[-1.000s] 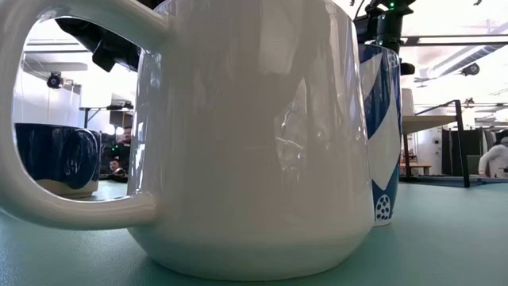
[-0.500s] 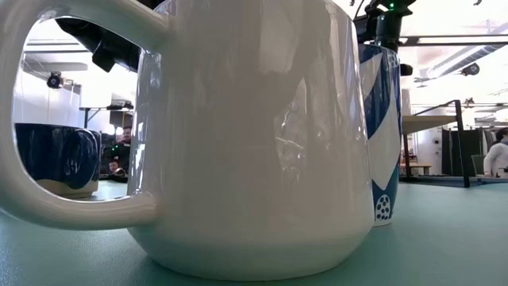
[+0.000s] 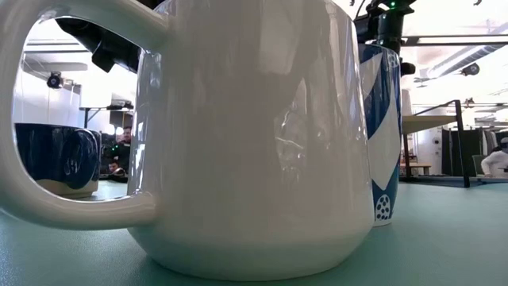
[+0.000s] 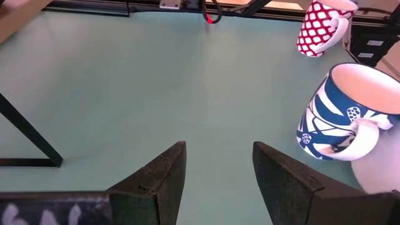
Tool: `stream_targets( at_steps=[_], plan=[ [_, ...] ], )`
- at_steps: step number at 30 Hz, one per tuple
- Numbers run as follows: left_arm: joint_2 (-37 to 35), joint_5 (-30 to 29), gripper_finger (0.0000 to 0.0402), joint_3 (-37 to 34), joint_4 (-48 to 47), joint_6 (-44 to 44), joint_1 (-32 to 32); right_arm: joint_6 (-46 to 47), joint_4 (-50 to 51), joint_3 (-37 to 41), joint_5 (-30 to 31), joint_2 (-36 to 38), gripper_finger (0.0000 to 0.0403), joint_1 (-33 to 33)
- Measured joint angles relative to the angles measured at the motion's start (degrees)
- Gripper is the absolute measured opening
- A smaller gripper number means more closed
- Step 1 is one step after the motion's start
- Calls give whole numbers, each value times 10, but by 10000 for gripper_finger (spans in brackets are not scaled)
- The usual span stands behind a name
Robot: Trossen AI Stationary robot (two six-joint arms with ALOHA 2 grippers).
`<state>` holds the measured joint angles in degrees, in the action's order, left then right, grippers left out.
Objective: Place coffee mugs
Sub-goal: Put the top white mug on the shelf, then put the red patterned mug on the shelf
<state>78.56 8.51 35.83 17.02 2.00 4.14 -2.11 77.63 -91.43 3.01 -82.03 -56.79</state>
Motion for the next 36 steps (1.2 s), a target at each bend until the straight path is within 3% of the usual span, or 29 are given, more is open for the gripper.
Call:
stream_targets(
  at_steps=[9,16,28,36],
  plan=[
    [0,0,168,0,4,0,0,36,16,-27,-1,39,74,6],
    [0,0,168,0,4,-2,0,106,52,-24,-5,87,73,69],
    [0,0,168,0,14,21,-12,304,117,18,0,165,77,292],
    [0,0,168,0,15,62,-16,477,119,103,-1,194,77,478]
  ],
)
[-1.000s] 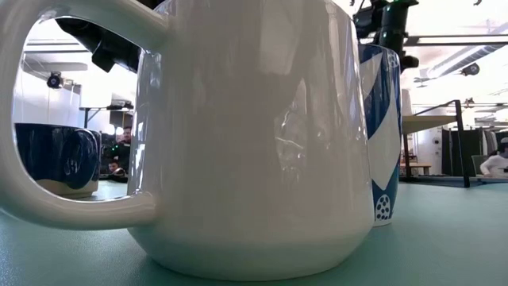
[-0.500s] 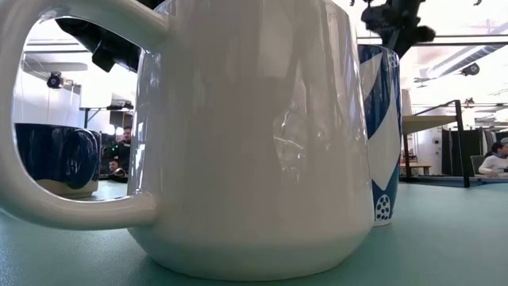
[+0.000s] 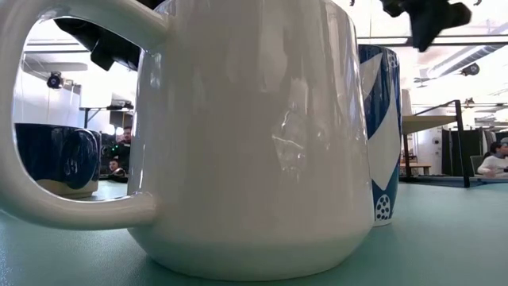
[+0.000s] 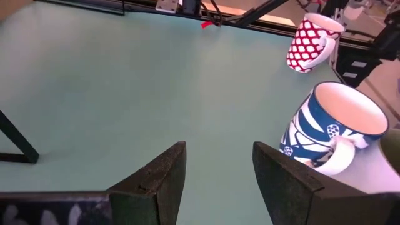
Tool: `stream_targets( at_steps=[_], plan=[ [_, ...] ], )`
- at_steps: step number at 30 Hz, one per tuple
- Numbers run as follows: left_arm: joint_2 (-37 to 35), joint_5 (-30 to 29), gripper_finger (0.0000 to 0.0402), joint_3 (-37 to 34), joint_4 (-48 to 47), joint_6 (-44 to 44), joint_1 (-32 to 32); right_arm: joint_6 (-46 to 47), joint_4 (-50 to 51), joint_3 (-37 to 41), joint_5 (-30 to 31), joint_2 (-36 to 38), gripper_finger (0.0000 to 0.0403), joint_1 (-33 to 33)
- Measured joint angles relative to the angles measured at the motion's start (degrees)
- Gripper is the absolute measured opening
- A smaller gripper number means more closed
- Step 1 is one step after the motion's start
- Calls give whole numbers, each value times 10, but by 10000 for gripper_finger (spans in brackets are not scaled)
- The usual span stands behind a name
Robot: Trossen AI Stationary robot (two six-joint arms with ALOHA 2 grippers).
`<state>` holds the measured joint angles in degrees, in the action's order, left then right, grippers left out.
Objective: Place coffee mugs
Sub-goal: Put the red patterned mug on the shelf
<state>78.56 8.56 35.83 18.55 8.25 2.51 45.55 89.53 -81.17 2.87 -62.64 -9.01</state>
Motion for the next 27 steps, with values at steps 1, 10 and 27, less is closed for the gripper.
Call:
stream_targets(
  at_steps=[1,10,27],
  plan=[
    [0,0,168,0,0,3,-2,21,0,13,-3,0,77,24],
    [0,0,168,0,12,16,-36,159,-59,98,-61,-17,83,244],
    [0,0,168,0,51,-2,-87,214,-198,111,-77,-130,83,555]
  ],
)
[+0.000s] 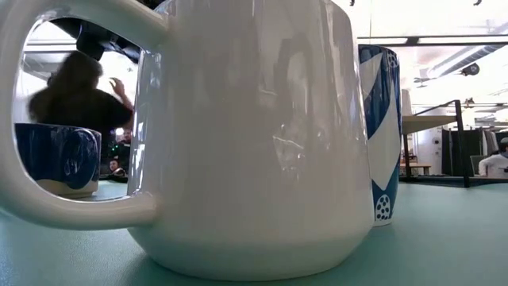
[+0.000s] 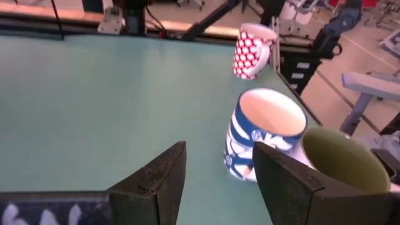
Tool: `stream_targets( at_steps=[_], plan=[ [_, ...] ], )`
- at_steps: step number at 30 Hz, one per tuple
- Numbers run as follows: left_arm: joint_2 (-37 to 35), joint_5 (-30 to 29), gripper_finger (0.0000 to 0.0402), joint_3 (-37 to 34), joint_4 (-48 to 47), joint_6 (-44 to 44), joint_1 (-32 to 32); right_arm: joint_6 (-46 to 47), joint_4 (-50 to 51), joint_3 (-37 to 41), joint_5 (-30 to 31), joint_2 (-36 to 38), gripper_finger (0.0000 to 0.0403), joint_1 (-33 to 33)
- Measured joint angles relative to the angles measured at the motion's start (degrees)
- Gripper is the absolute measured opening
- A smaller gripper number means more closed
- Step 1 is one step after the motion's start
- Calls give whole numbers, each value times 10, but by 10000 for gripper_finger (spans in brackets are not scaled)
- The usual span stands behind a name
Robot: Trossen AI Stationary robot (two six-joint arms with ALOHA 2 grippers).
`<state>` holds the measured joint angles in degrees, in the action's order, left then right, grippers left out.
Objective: Place coffee mugs
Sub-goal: Put the red patterned mug on the shelf
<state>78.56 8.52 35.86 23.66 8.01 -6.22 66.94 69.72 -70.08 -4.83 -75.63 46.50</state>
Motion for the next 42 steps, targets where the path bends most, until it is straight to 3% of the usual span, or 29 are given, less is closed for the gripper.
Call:
stream_targets(
  at_steps=[9,25,42],
  plan=[
    [0,0,168,0,13,0,0,-111,-11,0,3,-55,74,56],
    [0,-4,168,0,12,0,0,-144,-70,0,16,-72,73,58],
    [0,-5,168,0,12,0,0,-269,-71,0,9,-126,49,58]
  ],
)
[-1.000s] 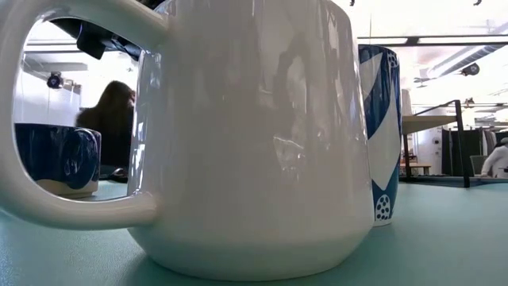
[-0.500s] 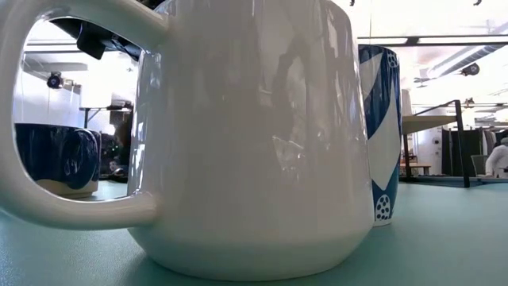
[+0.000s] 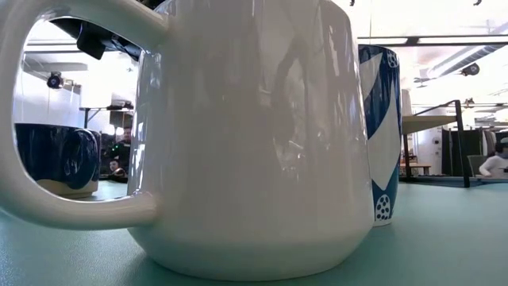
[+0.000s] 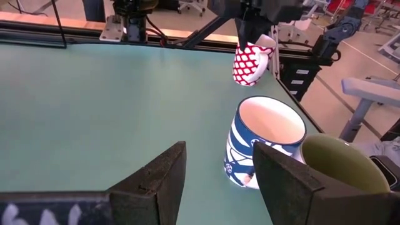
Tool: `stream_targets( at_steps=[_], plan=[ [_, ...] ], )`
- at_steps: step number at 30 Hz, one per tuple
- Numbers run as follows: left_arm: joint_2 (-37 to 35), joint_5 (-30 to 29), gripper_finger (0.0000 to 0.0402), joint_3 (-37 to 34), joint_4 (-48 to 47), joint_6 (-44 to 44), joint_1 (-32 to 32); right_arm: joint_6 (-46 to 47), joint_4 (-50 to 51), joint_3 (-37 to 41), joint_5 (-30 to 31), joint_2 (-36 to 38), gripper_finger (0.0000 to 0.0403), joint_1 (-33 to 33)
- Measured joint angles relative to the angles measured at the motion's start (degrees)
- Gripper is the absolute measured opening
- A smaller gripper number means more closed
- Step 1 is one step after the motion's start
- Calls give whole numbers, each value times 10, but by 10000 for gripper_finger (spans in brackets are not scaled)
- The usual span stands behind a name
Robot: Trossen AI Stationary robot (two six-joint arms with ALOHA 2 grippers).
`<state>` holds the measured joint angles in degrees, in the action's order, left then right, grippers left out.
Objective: Place coffee mugs
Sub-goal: Put the red patterned mug on the shelf
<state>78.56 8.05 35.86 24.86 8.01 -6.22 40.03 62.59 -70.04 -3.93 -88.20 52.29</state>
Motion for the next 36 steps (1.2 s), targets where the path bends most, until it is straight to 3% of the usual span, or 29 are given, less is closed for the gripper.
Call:
stream_targets(
  at_steps=[5,12,19,24,29,36],
  plan=[
    [0,0,168,0,0,0,0,9,-1,0,-10,12,15,0],
    [0,0,168,0,0,0,0,64,3,0,-2,41,12,-11],
    [0,0,168,0,0,4,0,154,27,0,87,96,12,-59],
    [0,0,168,0,0,16,0,300,71,0,131,127,12,-107],
    [0,0,168,0,0,17,0,471,114,9,132,144,12,-153],
    [0,0,168,0,0,30,0,586,148,46,129,165,13,-205]
  ],
)
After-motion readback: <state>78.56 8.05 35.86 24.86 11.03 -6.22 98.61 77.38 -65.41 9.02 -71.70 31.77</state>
